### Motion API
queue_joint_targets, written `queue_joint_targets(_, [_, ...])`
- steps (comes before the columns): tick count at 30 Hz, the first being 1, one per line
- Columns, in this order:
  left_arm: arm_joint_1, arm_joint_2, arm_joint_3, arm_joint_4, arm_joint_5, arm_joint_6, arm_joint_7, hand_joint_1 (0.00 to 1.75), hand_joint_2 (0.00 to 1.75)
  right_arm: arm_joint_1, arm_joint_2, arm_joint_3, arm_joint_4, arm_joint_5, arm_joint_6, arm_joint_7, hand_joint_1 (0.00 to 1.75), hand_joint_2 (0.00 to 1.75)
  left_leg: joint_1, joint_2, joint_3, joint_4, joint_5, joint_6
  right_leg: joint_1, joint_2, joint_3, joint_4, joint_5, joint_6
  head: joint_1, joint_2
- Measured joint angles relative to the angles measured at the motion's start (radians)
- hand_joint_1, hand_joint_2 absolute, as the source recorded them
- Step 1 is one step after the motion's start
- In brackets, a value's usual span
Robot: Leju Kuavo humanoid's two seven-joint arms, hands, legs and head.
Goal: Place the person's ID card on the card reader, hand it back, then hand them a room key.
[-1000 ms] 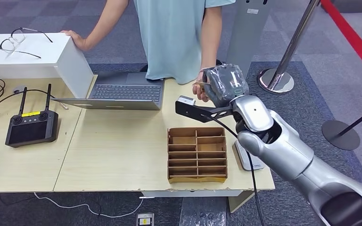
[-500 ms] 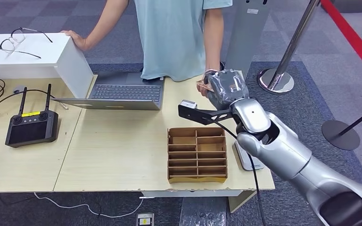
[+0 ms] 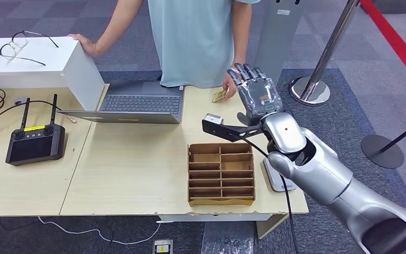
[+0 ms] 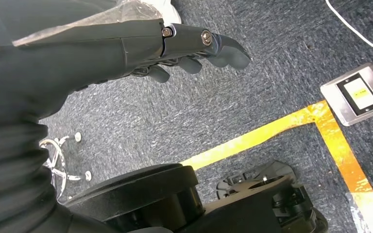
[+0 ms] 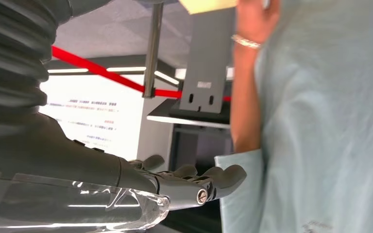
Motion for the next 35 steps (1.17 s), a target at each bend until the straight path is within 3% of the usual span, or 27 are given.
queue_joint_targets(9, [0.005,-0.001,0.000,0.000,0.023,0.007,-0.006,0.00,1.75,0.074,-0.130,-0.085,-0.173,0.047,0.067,0.053,0.00,1.75,0.000,0.000,0.000,0.001,0.000,0.000,0.000,0.000,0.000,0.000,0.000,0.000,0.000,0.000])
queue_joint_targets(17, [0.010,-0.005,0.005,0.000,0.049,0.021,-0.024,0.00,1.75,0.226,-0.309,-0.232,-0.350,0.077,0.162,0.086,0.00,1.75,0.000,-0.001,0.000,0.002,-0.001,0.001,0.000,0.000,0.000,-0.001,0.000,0.001,0.000,0.000])
queue_joint_targets(22, [0.013,-0.009,0.014,0.000,0.062,0.029,-0.029,0.00,1.75,0.401,-0.431,-0.408,-0.459,0.057,0.197,0.100,0.00,1.75,0.000,-0.001,-0.001,0.003,-0.001,0.001,0.000,0.000,0.000,-0.001,0.000,0.001,0.000,0.000])
queue_joint_targets(27, [0.014,-0.011,0.026,0.000,0.073,0.035,-0.029,0.00,1.75,0.587,-0.513,-0.593,-0.534,0.039,0.198,0.103,0.00,1.75,0.001,-0.002,0.000,0.002,-0.001,0.001,0.000,0.001,0.000,-0.001,0.000,0.001,0.000,0.000])
queue_joint_targets(31, [0.016,-0.012,0.036,0.000,0.082,0.039,-0.023,0.00,1.75,0.767,-0.541,-0.764,-0.581,0.043,0.179,0.082,0.00,1.75,0.001,-0.003,0.000,0.002,-0.001,0.001,0.000,0.000,0.000,-0.001,0.000,0.001,0.000,0.000])
queue_joint_targets(35, [0.016,-0.014,0.048,0.000,0.094,0.044,-0.017,0.00,1.75,0.939,-0.533,-0.911,-0.602,0.055,0.121,0.053,0.00,1.75,0.001,-0.003,-0.001,0.001,-0.001,0.001,0.000,0.000,0.000,-0.001,0.000,0.001,0.000,0.000])
